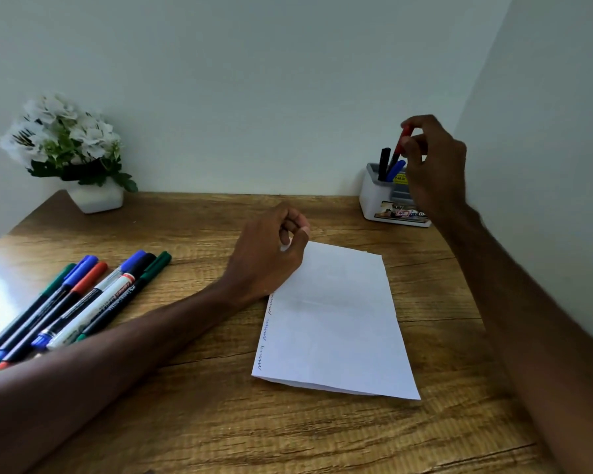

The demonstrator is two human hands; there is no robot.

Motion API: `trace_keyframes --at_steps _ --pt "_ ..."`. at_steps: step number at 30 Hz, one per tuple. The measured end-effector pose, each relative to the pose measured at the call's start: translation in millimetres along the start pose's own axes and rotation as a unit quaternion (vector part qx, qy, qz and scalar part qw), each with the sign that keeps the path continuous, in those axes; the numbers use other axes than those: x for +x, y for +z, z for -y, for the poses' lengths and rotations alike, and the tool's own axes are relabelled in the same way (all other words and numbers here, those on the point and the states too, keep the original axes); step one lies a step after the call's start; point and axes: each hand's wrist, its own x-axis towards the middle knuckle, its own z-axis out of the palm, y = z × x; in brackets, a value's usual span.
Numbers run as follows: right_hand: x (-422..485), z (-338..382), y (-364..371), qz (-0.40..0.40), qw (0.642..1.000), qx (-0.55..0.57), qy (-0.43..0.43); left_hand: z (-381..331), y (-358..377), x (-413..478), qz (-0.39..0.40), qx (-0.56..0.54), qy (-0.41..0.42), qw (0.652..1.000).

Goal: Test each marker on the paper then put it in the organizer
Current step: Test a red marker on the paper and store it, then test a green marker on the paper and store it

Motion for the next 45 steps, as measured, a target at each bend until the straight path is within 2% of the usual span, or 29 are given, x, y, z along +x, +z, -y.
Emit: trace_keyframes --at_steps 10,18,21,27,29,32,35,39,42,45 --pt "-10.2 -2.6 0.6 -0.027 0.999 0.018 0.006 0.3 0.5 0.9 0.003 -0.004 -0.002 1.0" --pt "-33.4 32.4 -10.8 -0.079 0.993 0.016 -0.087 0.2 0.9 0.5 0.003 0.001 -0.013 1.0" --pt "-52.7 54.3 -8.3 -0.039 0.993 0.023 -0.111 -0.4 0.0 0.2 0.003 0.004 -0.02 1.0" --pt "-91.6 91.2 0.8 0.111 0.981 0.037 -0.152 -5.0 -4.8 -2.6 -0.025 0.014 -0.034 0.999" --pt "-98.8 102.0 3.1 0.172 0.97 0.041 -0.168 -7.5 -8.2 -5.2 -0.026 0.052 -0.048 0.997" --pt "-107.2 113.3 9.0 0.283 0.94 0.049 -0.185 -10.3 -20.6 -13.5 0.016 0.14 -0.065 0.988" --pt "-116.3 119.7 14.7 0.348 0.917 0.034 -0.192 -12.7 -41.7 -20.6 0.06 0.27 -0.047 0.96" --pt "-125.4 124.7 20.6 0.382 0.906 0.023 -0.18 -21.0 -85.6 -18.2 0.118 0.481 -0.076 0.866" --pt "-126.8 125.6 23.0 0.383 0.905 0.023 -0.182 -25.2 -117.2 -13.3 0.157 0.546 -0.133 0.812" --pt "-126.3 123.5 24.5 0.388 0.904 0.022 -0.179 -23.8 -131.0 -14.9 0.169 0.562 -0.168 0.792"
